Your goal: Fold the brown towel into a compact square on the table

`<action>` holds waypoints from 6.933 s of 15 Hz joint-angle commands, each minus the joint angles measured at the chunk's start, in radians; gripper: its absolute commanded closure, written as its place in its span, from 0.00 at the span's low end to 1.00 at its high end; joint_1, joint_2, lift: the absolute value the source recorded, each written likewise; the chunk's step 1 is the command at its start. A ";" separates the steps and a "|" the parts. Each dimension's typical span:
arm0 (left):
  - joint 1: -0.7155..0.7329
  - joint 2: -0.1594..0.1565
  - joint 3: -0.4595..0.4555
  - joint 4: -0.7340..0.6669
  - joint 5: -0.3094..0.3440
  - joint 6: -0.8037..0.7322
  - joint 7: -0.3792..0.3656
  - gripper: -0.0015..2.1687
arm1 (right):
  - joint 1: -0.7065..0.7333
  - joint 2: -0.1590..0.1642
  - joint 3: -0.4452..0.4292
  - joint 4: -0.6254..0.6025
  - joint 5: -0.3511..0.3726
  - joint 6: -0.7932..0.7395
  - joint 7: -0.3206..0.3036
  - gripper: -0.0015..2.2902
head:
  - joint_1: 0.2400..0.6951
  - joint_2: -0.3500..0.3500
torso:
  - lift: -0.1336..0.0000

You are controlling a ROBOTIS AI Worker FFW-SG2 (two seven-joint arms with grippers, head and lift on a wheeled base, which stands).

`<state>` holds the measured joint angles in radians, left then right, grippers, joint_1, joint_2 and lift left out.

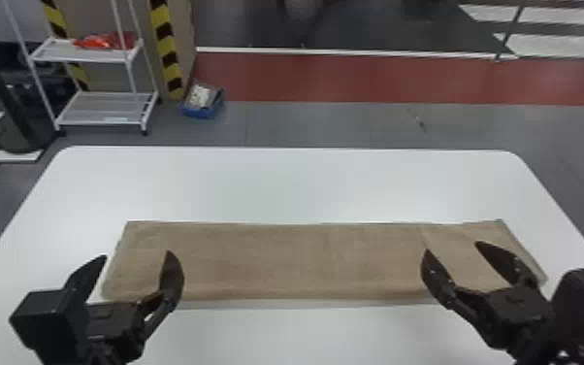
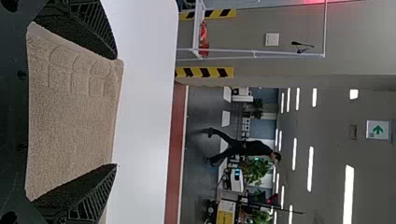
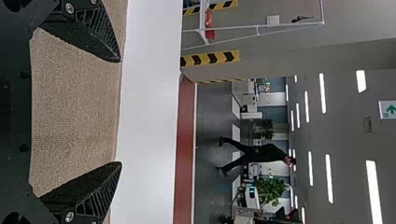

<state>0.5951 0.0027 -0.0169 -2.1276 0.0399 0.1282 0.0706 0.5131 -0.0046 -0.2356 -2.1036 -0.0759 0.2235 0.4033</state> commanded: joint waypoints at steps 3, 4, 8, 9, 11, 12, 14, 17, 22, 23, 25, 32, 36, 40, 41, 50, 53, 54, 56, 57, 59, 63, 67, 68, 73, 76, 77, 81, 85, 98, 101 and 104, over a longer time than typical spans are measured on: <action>0.000 -0.001 -0.001 0.000 -0.002 0.000 0.000 0.02 | -0.001 0.006 -0.002 0.002 -0.002 0.000 0.000 0.04 | 1.00 0.43 | 0.10; 0.000 0.000 -0.001 0.000 -0.002 0.000 0.000 0.02 | -0.001 0.006 -0.002 0.001 -0.002 0.000 0.000 0.04 | 1.00 0.43 | 0.10; 0.000 0.000 -0.001 0.000 -0.002 0.000 0.000 0.02 | -0.001 0.006 -0.002 0.002 -0.002 0.000 0.000 0.04 | 1.00 0.42 | 0.10; 0.000 0.000 -0.003 0.000 -0.002 0.000 0.000 0.02 | -0.001 0.006 -0.002 0.002 -0.002 0.003 0.000 0.04 | 1.00 0.42 | 0.10; 0.000 0.000 -0.003 0.000 -0.002 0.000 0.000 0.02 | -0.001 0.006 -0.002 0.002 -0.002 0.000 0.000 0.04 | 1.00 0.42 | 0.10; 0.000 0.000 -0.003 0.000 -0.002 0.003 0.000 0.02 | 0.001 0.006 -0.002 0.002 -0.002 0.000 0.000 0.04 | 1.00 0.42 | 0.10; -0.017 -0.001 -0.001 0.005 0.002 0.015 -0.003 0.03 | 0.001 0.006 -0.004 0.002 -0.005 0.000 0.000 0.04 | 1.00 0.42 | 0.10; -0.084 -0.001 0.037 0.018 0.052 0.114 -0.049 0.04 | 0.007 0.006 -0.004 0.001 -0.005 0.000 0.000 0.04 | 1.00 0.42 | 0.10; -0.233 -0.003 0.203 0.046 0.164 0.457 -0.190 0.05 | 0.007 0.006 -0.002 0.002 -0.010 0.000 0.000 0.04 | 1.00 0.47 | 0.10; -0.265 -0.003 0.239 0.055 0.183 0.555 -0.222 0.05 | 0.007 0.006 -0.002 0.002 -0.010 0.000 0.000 0.04 | 1.00 0.48 | 0.10; -0.311 -0.001 0.285 0.086 0.215 0.644 -0.259 0.05 | 0.007 0.006 -0.001 0.002 -0.010 0.000 0.000 0.04 | 1.00 0.50 | 0.10; -0.353 0.000 0.318 0.158 0.212 0.681 -0.287 0.06 | 0.002 0.006 0.007 0.002 -0.005 0.006 0.000 0.04 | 1.00 0.57 | 0.10; -0.356 0.000 0.315 0.149 0.207 0.764 -0.348 0.20 | -0.004 0.006 0.007 0.004 -0.004 0.012 0.000 0.04 | 1.00 0.55 | 0.10; -0.348 0.000 0.313 0.104 0.187 0.813 -0.400 0.72 | -0.010 0.006 0.006 0.007 -0.002 0.018 0.002 0.04 | 1.00 0.51 | 0.10; -0.348 0.000 0.311 0.087 0.183 0.822 -0.396 0.85 | -0.013 0.006 0.006 0.010 -0.002 0.018 0.000 0.04 | 1.00 0.51 | 0.10; -0.314 -0.003 0.430 -0.012 0.187 0.853 -0.422 0.99 | -0.019 0.006 -0.004 0.019 -0.005 0.018 0.000 0.04 | 1.00 0.53 | 0.10; -0.328 -0.001 0.511 -0.014 0.193 0.884 -0.422 0.99 | -0.019 0.006 -0.014 0.025 -0.013 0.015 0.000 0.04 | 1.00 0.61 | 0.10; -0.333 -0.001 0.525 -0.040 0.198 0.917 -0.420 0.99 | -0.019 0.006 -0.017 0.027 -0.015 0.012 0.000 0.04 | 1.00 0.63 | 0.10; -0.330 -0.005 0.522 -0.124 0.232 0.997 -0.413 0.99 | -0.019 0.006 -0.027 0.027 -0.015 0.009 0.000 0.04 | 1.00 0.66 | 0.10; -0.328 -0.005 0.509 -0.175 0.287 1.019 -0.399 0.99 | -0.019 0.006 -0.034 0.027 -0.019 0.009 -0.001 0.04 | 1.00 0.66 | 0.10; -0.322 -0.005 0.414 -0.265 0.319 1.040 -0.347 0.99 | -0.016 0.006 -0.048 0.025 -0.033 0.006 -0.001 0.04 | 1.00 0.61 | 0.10; -0.330 -0.005 0.060 -0.350 0.212 1.040 -0.219 0.99 | -0.016 0.006 -0.047 0.025 -0.033 0.006 -0.001 0.04 | 1.00 0.43 | 0.10; -0.423 -0.005 -0.271 -0.321 0.043 1.037 -0.038 0.99 | -0.030 0.006 -0.036 0.039 -0.035 0.006 -0.009 0.04 | 1.00 0.19 | 0.10; -0.448 -0.005 -0.334 -0.296 -0.008 1.034 0.008 0.99 | -0.033 0.006 -0.033 0.043 -0.033 0.009 -0.009 0.04 | 1.00 0.17 | 0.10; -0.474 -0.005 -0.511 -0.207 -0.052 1.009 0.063 0.99 | -0.042 0.006 -0.030 0.057 -0.036 0.009 -0.011 0.04 | 1.00 0.05 | 0.10; -0.480 -0.005 -0.580 -0.144 -0.097 0.976 0.097 0.99 | -0.057 0.006 -0.016 0.074 -0.036 0.009 -0.011 0.04 | 1.00 0.00 | 0.10; -0.489 -0.005 -0.594 -0.117 -0.100 0.960 0.118 0.99 | -0.059 0.006 -0.013 0.079 -0.036 0.006 -0.011 0.04 | 1.00 0.00 | 0.10; -0.503 -0.005 -0.669 -0.037 -0.106 0.862 0.149 0.28 | -0.070 0.006 -0.013 0.093 -0.036 0.009 -0.011 0.04 | 1.00 0.00 | 0.10; -0.529 -0.005 -0.749 0.017 -0.121 0.847 0.166 0.00 | -0.070 0.006 -0.008 0.094 -0.036 0.006 -0.011 0.04 | 1.00 0.00 | 0.10; -0.321 0.074 -0.440 -0.098 -0.071 0.672 0.138 0.01 | -0.111 0.006 0.076 0.128 0.005 0.086 -0.008 0.04 | 1.00 0.09 | 0.10; -0.285 0.085 -0.373 -0.069 -0.023 0.549 0.140 0.01 | -0.126 0.006 0.125 0.162 0.056 0.092 -0.008 0.04 | 1.00 0.18 | 0.10; -0.261 0.085 -0.334 -0.034 -0.003 0.442 0.143 0.01 | -0.142 0.006 0.148 0.191 0.087 0.092 -0.008 0.05 | 1.00 0.24 | 0.10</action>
<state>0.3238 0.0874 -0.3688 -2.1774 0.0259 0.6229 0.2128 0.3786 -0.0046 -0.0975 -1.9258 -0.0040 0.3154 0.3949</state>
